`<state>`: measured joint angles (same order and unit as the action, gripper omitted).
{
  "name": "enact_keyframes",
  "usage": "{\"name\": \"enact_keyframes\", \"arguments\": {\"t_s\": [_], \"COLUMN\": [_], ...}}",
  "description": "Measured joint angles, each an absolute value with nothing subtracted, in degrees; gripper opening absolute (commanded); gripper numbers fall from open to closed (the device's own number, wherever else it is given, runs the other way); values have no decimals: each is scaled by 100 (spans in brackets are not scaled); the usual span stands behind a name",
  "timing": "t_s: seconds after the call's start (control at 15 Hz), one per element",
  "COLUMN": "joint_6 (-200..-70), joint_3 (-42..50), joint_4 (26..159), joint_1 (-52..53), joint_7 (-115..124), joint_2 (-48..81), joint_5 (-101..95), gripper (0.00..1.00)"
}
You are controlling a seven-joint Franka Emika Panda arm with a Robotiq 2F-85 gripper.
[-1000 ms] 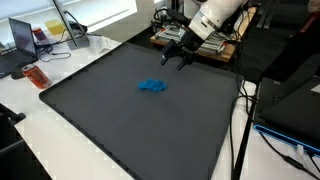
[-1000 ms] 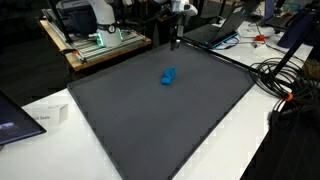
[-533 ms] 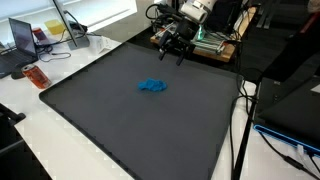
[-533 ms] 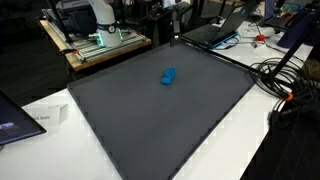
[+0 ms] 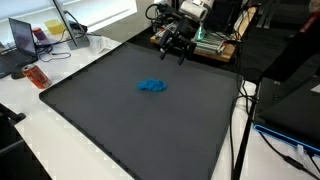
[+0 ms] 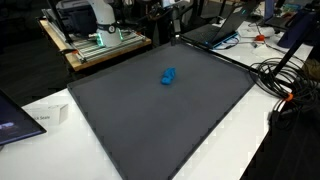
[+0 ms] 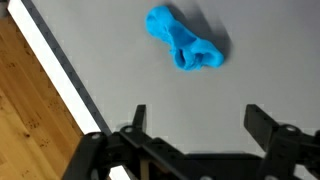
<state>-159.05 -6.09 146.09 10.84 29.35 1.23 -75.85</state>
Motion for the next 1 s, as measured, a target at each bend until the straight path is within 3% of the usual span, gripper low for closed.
{"name": "enact_keyframes", "arguments": {"t_s": [0.53, 1.0], "joint_6": [-18196, -18525], "joint_3": [-70, 0], "joint_4": [14388, 14069], "joint_1": [582, 445], "joint_7": [2551, 1609], "joint_2": [585, 1765], "joint_5": [-8716, -8687], "gripper": [100, 100]}}
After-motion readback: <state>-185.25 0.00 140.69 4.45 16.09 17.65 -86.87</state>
